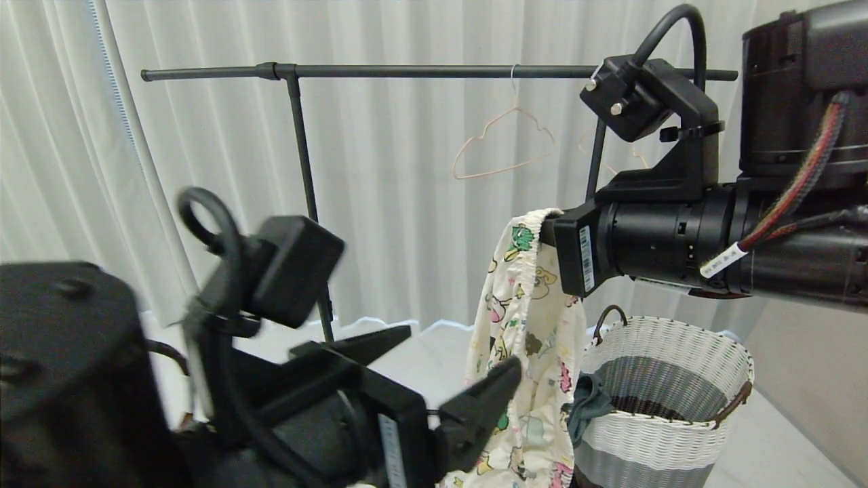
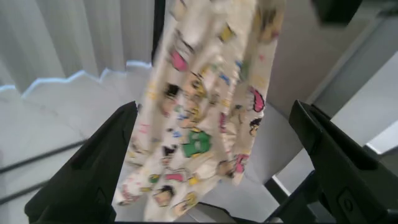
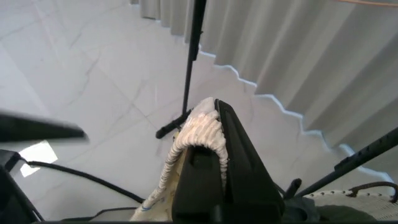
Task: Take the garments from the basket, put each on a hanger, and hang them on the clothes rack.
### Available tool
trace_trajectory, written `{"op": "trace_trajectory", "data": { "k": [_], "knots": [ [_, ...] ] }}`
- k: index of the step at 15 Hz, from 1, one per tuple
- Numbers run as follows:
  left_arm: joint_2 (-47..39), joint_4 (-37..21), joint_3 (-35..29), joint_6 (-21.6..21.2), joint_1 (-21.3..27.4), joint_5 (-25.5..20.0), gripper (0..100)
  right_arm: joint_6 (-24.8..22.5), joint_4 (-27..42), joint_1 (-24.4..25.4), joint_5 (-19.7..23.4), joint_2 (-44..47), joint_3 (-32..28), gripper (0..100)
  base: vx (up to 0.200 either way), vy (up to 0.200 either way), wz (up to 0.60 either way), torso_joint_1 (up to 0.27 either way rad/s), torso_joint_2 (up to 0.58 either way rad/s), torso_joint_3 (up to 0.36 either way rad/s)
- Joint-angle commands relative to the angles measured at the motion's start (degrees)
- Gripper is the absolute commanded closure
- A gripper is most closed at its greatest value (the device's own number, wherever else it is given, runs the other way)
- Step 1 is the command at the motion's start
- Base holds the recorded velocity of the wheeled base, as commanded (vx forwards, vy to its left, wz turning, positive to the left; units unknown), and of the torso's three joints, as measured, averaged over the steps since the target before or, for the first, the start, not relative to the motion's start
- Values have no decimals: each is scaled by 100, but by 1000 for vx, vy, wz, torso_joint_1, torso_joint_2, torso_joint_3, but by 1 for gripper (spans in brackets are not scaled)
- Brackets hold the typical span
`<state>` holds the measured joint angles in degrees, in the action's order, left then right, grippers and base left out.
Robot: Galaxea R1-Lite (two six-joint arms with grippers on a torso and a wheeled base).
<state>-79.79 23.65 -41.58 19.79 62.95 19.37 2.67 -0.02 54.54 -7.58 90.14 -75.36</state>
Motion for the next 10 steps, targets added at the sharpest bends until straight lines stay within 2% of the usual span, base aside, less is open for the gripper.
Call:
{"op": "trace_trajectory", "data": {
  "k": [1,4,8,10],
  "knots": [
    [-1399,474,-122,263,437,515,0,-3,2,101,-24,21,-101,100,0,0,0,0,0,0],
    [-1786,658,-122,271,33,541,0,-12,2,206,-42,-5,-128,100,0,0,0,0,0,0],
    [-1786,658,27,685,-2,682,0,-21,-6,206,-42,-58,-128,100,0,0,0,0,0,0],
    [-1760,658,282,693,59,796,0,-30,2,206,-112,-66,-128,100,0,0,0,0,0,0]
  ]
}}
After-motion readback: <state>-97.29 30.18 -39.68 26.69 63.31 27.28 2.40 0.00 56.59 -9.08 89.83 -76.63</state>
